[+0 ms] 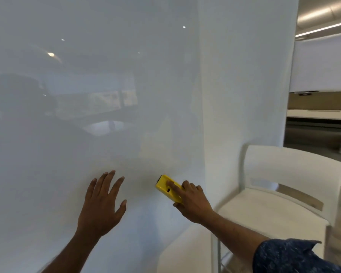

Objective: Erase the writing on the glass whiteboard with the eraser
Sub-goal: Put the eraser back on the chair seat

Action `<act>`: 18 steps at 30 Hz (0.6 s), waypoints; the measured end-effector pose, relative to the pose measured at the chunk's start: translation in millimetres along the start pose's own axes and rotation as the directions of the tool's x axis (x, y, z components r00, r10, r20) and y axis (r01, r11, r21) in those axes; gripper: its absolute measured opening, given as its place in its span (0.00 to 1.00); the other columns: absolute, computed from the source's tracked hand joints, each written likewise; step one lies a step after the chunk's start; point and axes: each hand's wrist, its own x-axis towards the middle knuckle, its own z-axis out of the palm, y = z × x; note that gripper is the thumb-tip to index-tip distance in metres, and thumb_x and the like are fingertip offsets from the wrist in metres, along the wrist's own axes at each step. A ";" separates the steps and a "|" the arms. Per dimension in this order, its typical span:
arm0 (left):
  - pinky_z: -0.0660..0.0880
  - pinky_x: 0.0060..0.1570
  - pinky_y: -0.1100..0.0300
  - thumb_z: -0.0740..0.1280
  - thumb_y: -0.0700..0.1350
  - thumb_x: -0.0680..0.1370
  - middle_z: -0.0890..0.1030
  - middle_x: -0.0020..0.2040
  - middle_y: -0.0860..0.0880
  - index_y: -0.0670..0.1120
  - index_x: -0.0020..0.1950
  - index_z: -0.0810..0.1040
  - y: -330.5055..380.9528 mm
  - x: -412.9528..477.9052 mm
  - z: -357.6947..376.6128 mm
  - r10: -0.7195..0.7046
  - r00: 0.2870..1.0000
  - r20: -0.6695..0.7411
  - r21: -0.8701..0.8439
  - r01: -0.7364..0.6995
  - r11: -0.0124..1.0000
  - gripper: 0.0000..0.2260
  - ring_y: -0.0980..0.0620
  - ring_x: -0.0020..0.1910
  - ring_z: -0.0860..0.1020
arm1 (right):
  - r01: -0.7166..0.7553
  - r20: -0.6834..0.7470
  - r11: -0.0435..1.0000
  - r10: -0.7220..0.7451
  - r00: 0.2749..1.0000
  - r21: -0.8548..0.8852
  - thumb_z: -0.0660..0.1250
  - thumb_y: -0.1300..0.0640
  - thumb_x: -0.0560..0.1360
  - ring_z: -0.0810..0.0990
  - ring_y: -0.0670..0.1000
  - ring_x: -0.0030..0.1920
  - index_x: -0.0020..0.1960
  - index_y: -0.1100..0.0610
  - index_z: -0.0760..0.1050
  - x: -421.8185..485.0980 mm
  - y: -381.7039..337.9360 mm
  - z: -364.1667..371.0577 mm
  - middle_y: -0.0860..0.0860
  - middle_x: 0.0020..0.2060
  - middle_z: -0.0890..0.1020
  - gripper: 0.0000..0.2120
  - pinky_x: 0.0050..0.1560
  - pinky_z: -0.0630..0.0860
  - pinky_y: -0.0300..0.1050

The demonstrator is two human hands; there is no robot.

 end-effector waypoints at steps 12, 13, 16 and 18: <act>0.61 0.73 0.39 0.40 0.68 0.78 0.69 0.76 0.40 0.44 0.74 0.72 90.5 -92.7 94.7 -0.091 0.936 0.340 -0.166 0.155 0.974 0.39 0.39 0.74 0.67 | -0.226 0.304 0.974 0.222 0.926 -0.022 0.60 0.41 0.76 0.74 0.59 0.54 0.75 0.41 0.52 -131.9 86.7 64.2 0.56 0.57 0.72 0.31 0.54 0.66 0.52; 0.62 0.73 0.38 0.40 0.69 0.78 0.69 0.76 0.40 0.44 0.74 0.72 99.0 -96.6 101.7 -0.098 0.928 0.358 -0.165 0.167 0.972 0.40 0.39 0.74 0.67 | -0.240 0.325 0.970 0.236 0.916 -0.027 0.60 0.41 0.76 0.73 0.59 0.54 0.74 0.42 0.54 -141.0 96.7 68.6 0.56 0.57 0.73 0.30 0.55 0.65 0.52; 0.62 0.72 0.38 0.39 0.70 0.77 0.70 0.75 0.40 0.45 0.73 0.72 134.3 -101.4 126.3 -0.090 0.889 0.448 -0.165 0.181 0.969 0.42 0.38 0.74 0.67 | -0.288 0.399 0.956 0.284 0.872 -0.051 0.60 0.41 0.76 0.73 0.58 0.56 0.71 0.44 0.59 -173.7 140.4 83.0 0.56 0.57 0.74 0.26 0.54 0.65 0.51; 0.64 0.70 0.37 0.39 0.70 0.77 0.71 0.74 0.39 0.44 0.72 0.74 155.6 -98.9 137.1 -0.092 0.865 0.493 -0.150 0.188 0.971 0.42 0.37 0.73 0.70 | -0.318 0.443 0.946 0.315 0.840 -0.069 0.59 0.40 0.76 0.73 0.58 0.56 0.69 0.46 0.62 -192.9 169.2 89.8 0.55 0.56 0.74 0.24 0.54 0.65 0.51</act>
